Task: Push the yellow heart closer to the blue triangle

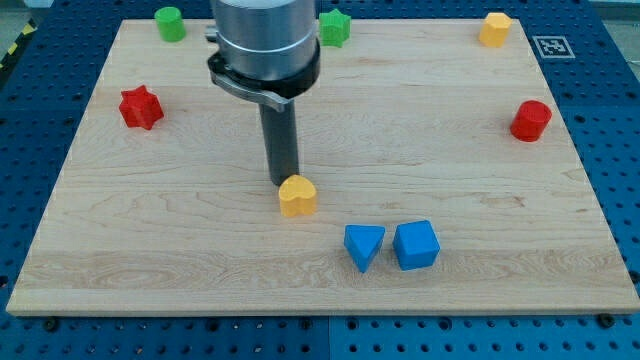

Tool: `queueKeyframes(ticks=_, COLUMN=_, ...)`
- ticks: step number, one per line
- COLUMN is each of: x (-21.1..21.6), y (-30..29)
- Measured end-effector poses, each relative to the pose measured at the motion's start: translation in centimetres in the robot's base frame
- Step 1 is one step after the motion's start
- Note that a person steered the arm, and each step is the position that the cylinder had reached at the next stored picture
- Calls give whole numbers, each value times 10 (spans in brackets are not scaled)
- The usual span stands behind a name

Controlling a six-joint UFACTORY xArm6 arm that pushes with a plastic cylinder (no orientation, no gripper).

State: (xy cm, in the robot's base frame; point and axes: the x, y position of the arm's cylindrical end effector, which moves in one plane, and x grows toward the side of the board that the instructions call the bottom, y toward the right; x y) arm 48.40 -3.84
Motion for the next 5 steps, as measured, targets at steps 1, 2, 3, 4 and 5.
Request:
queueKeyframes(ticks=1, x=12, y=3)
queueKeyframes(ticks=2, x=31, y=3)
queueKeyframes(ticks=3, x=52, y=16)
queueKeyframes(ticks=4, x=50, y=-13)
queueKeyframes(ticks=5, x=34, y=-97)
